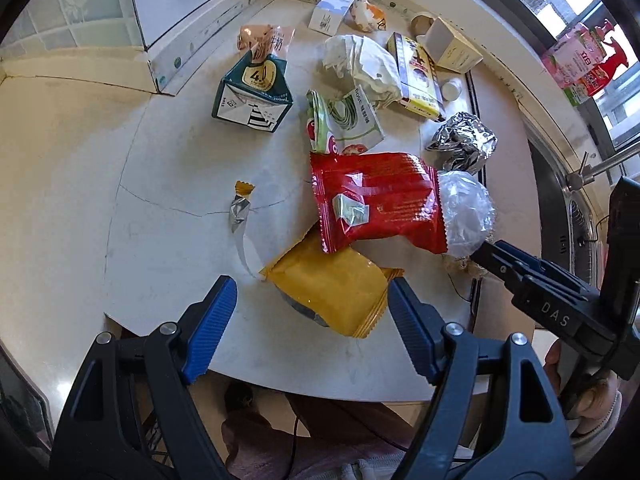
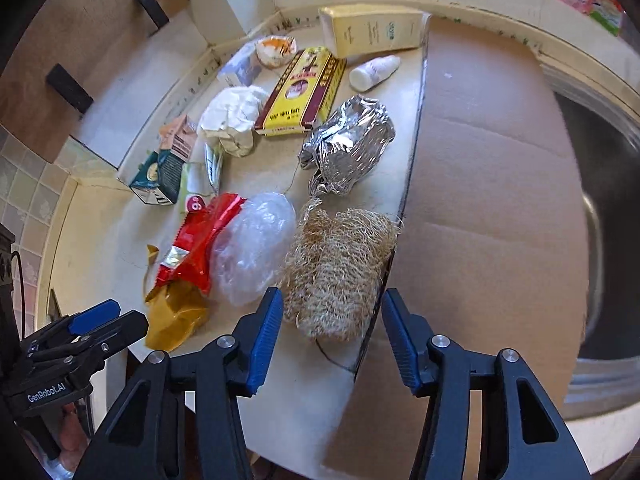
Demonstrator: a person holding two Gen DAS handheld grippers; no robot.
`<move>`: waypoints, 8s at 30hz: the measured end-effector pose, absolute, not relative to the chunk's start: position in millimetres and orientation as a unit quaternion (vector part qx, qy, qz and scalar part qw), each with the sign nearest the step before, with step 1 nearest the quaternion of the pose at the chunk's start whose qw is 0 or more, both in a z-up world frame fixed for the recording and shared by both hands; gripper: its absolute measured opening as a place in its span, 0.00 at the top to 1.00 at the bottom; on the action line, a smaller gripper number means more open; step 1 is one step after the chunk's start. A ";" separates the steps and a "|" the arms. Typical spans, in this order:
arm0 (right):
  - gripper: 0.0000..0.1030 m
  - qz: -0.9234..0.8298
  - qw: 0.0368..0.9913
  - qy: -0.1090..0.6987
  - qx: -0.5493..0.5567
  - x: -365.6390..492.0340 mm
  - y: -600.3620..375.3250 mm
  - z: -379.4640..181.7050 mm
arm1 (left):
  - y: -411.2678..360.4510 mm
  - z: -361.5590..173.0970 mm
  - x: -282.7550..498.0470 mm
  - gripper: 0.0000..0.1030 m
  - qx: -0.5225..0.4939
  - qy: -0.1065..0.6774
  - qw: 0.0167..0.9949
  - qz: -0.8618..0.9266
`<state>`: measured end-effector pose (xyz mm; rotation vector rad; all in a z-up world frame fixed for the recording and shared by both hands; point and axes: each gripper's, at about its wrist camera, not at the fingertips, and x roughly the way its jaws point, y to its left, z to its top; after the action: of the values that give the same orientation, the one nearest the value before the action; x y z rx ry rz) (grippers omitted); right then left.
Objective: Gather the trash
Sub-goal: 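Reach the left tool to the yellow snack bag while the right tool reaches the tan mesh scrubber, then close the left tool on the yellow bag while the right tool grips the tan scrubber, then carry the yellow bag and tan scrubber down over the floor bin with both tools, then open both tools to drop the yellow bag and scrubber into the bin, then raise both tools back up to the counter, then grasp the red chip bag with the left tool while the right tool grasps the clear plastic bag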
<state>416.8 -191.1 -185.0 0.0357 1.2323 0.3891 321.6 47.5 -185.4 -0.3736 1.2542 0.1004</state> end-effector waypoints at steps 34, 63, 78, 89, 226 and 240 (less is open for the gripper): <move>0.69 0.254 0.772 0.582 0.020 437.2 -165.8 -208.2 | 45.7 -211.4 323.8 0.77 -0.192 0.596 0.777 0.061; 0.74 0.156 0.866 0.469 0.082 249.4 -184.8 -105.2 | 63.8 -112.7 193.3 0.80 -0.095 0.518 0.849 -0.055; 0.74 0.108 0.853 0.504 0.081 84.7 -199.5 -144.8 | 18.7 -157.8 91.9 0.80 -0.052 0.543 0.827 -0.140; 0.74 0.118 0.820 0.558 0.061 73.1 -211.8 -241.1 | -15.7 -256.5 74.6 0.79 -0.053 0.592 0.796 -0.114; 0.37 0.289 0.800 0.511 0.122 372.2 -190.3 -143.0 | 62.1 -163.2 303.7 0.23 -0.145 0.518 0.843 -0.012; 0.62 0.345 0.749 0.563 0.048 443.6 -99.6 -211.8 | 90.1 -200.8 305.3 0.23 -0.196 0.542 0.815 0.058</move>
<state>443.6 -99.6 -211.8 0.1059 1.2311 0.7531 305.3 90.1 -200.8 -0.4172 1.1560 0.1234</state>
